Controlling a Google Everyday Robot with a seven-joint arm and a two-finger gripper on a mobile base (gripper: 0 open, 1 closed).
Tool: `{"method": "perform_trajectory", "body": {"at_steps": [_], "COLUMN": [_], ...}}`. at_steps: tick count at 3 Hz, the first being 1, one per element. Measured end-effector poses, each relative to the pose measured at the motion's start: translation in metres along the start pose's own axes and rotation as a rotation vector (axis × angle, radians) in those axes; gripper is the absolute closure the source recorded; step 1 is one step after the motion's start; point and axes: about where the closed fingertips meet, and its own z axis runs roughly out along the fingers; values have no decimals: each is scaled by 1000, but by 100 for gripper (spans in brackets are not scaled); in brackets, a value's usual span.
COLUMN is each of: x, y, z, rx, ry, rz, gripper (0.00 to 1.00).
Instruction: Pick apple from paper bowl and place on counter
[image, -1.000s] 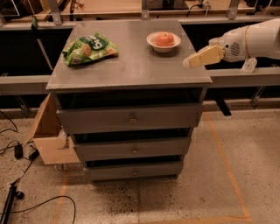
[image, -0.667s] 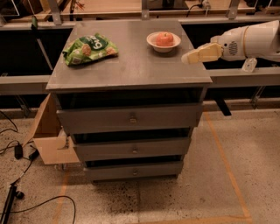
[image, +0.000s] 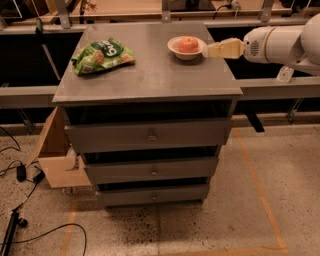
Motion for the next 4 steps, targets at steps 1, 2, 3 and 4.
{"method": "perform_trajectory", "body": {"at_steps": [1, 2, 3, 4], "x": [-18, -36, -49, -46], "y": [-23, -43, -50, -47], "z": [23, 52, 87, 126], "rx": [86, 119, 99, 33], "ry": [-61, -85, -91, -78], "rz": [-13, -46, -67, -37], "gripper": [0, 0, 0, 16]}}
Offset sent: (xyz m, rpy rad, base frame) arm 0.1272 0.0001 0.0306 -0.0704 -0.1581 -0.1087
